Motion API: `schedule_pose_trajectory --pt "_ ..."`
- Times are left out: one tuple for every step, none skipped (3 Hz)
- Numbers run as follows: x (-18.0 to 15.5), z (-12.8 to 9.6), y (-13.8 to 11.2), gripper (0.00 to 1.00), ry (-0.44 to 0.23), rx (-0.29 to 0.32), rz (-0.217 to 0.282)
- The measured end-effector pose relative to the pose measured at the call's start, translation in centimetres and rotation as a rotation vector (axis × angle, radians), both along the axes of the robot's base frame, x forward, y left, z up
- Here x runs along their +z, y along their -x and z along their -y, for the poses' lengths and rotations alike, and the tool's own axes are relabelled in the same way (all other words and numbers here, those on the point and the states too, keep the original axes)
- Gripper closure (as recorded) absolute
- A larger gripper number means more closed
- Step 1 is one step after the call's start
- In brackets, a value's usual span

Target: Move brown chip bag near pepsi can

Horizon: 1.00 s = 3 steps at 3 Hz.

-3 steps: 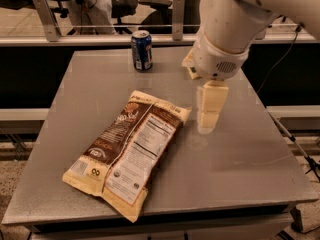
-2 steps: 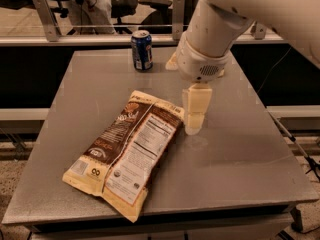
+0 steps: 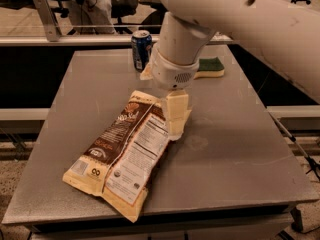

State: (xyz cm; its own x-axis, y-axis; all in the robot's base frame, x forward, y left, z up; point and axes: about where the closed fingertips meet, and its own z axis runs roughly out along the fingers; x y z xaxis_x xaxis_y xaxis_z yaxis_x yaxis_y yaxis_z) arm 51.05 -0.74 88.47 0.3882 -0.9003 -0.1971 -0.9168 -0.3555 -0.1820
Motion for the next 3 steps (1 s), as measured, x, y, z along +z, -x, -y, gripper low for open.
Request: schedule_pose_trajectory --pt "-1.5 -1.3 0.0 0.0 0.033 0.062 -0.019" --pt "-2.8 -1.9 0.0 0.0 0.074 0.113 -0.026" --pt "-3.4 -1.8 0.3 0.17 0.117 0.153 -0.032"
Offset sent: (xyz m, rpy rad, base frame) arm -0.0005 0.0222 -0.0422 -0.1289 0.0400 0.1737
